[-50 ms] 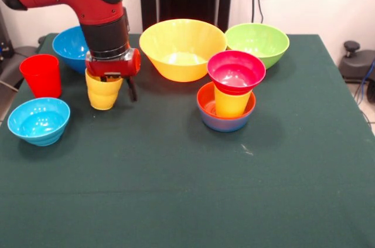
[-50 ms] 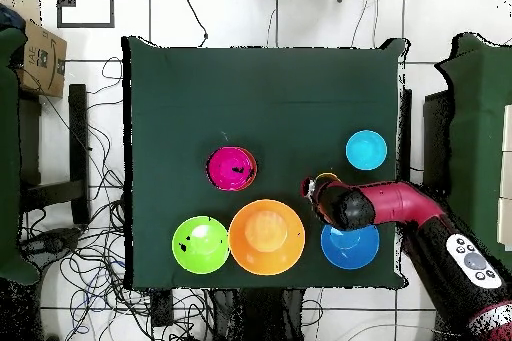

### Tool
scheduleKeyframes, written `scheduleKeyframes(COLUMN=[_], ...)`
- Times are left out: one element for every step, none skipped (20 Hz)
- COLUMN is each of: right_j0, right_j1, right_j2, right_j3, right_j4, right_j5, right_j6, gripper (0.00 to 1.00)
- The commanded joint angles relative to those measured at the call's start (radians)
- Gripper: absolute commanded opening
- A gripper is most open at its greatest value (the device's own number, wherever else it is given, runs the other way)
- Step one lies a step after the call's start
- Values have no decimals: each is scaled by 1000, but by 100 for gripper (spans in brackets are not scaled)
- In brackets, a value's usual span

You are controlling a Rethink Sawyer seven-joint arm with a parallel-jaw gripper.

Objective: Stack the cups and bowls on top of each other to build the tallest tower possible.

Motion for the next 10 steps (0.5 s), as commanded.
scheduleKeyframes(right_j0=[34, 32, 35, 33, 36, 36, 38, 40, 43, 45], right_j1=[82, 81, 77, 77, 76, 76, 76, 76, 75, 75], right_j2=[11, 12, 10, 11, 10, 10, 9, 8, 7, 5], right_j3=[-168, -168, -169, -171, -170, -171, -172, -172, -173, -173], right_j4=[-71, -70, -72, -71, -69, -69, -70, -72, -74, -76], right_j5=[22, 26, 27, 31, 35, 37, 36, 35, 35, 34], right_j6=[-270, -275, -273, -279, -278, -279, -277, -275, -272, -270], gripper=[0, 0, 0, 0, 0, 0, 0, 0, 0, 0])
